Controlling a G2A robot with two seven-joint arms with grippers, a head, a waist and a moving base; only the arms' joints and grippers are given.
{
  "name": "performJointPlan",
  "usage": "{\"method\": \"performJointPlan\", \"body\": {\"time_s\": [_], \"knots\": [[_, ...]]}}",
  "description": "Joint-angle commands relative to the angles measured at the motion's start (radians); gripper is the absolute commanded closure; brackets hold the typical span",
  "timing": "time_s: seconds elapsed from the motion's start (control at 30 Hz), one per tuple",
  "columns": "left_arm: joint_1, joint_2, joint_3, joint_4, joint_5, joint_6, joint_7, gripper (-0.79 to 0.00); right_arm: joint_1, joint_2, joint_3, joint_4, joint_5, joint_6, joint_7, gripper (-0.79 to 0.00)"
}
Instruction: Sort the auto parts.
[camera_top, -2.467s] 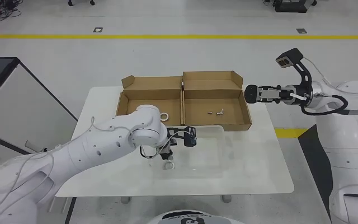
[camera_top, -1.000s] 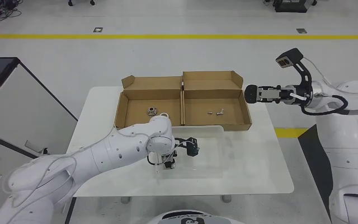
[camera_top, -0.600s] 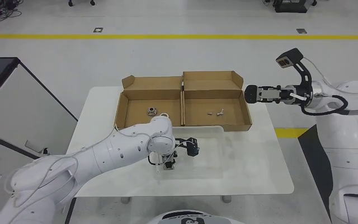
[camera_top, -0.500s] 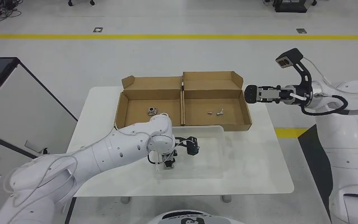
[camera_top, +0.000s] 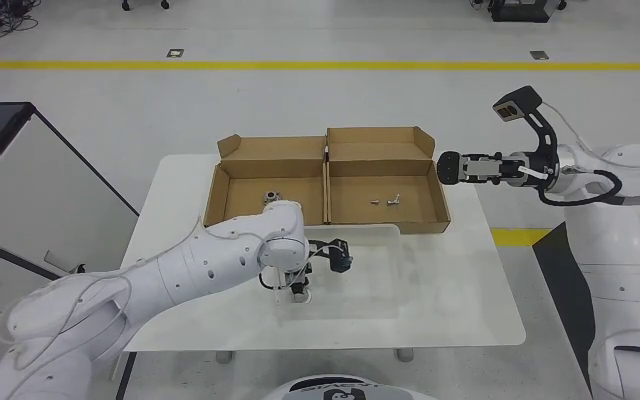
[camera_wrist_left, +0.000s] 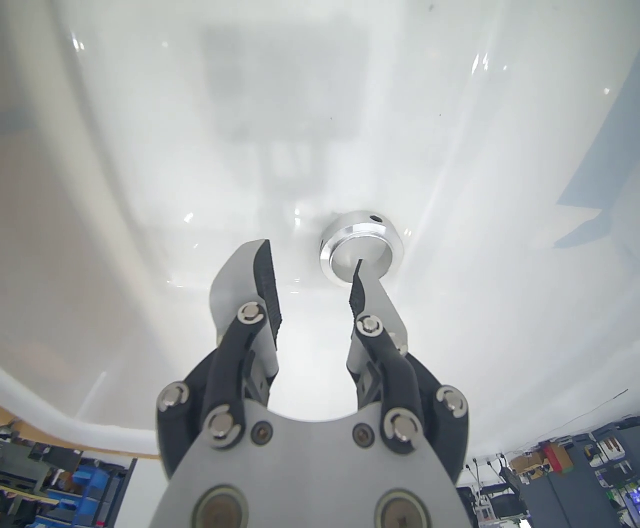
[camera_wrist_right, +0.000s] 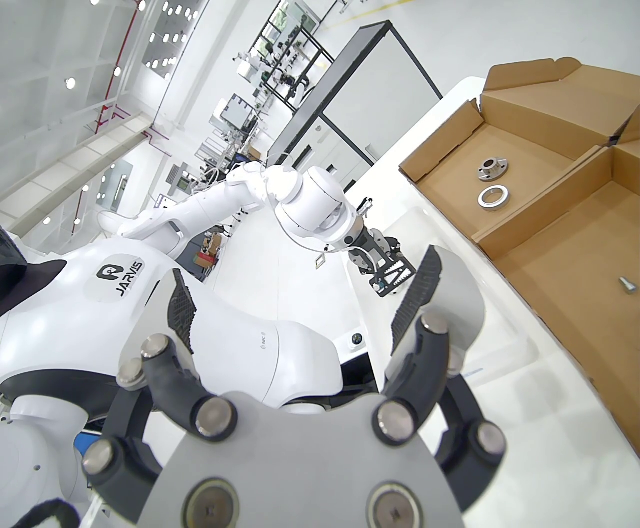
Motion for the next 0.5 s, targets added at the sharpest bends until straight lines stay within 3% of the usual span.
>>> {"method": "performJointPlan", "body": {"time_s": [0.0, 0.47], "knots": [[0.008, 0.001, 0.0, 0.004, 0.005, -0.003, 0.004, -0.317, 0.0, 0.0, 0.0, 0.0, 0.0, 0.0, 0.0, -0.785], [0.031, -0.012, 0.0, 0.023, 0.02, -0.011, 0.011, -0.308, 0.0, 0.0, 0.0, 0.0, 0.0, 0.0, 0.0, -0.785]]}}
